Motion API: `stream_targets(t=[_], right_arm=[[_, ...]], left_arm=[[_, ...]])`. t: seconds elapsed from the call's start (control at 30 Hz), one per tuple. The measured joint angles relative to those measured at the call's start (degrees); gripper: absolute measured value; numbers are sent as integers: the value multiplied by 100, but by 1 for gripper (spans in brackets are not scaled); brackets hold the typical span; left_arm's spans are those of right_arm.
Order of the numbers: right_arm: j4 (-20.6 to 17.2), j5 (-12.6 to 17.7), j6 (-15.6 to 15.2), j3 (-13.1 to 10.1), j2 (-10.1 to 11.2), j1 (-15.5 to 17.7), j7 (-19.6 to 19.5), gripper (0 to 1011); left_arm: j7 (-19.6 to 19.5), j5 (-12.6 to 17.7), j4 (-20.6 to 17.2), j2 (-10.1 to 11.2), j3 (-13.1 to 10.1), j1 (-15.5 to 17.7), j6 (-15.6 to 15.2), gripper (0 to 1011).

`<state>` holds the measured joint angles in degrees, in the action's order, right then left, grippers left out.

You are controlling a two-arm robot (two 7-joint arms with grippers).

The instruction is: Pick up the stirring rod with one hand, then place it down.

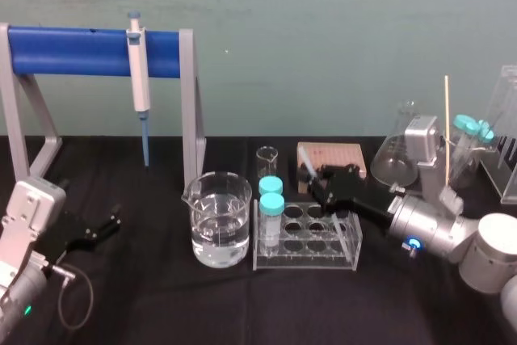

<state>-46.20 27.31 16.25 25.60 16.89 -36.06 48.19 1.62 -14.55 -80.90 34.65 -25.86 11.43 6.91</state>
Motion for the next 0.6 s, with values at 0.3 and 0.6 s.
stream_targets(t=[0.3,0.6], right_arm=[[-965,-205,283,-87,246,343,-400,68],[-1778,-810,856,-175,385,674,-1090,68]], left_arm=[[0,0,0,0,0,0,0,1000],[0,0,0,0,-1,0,0,1000]])
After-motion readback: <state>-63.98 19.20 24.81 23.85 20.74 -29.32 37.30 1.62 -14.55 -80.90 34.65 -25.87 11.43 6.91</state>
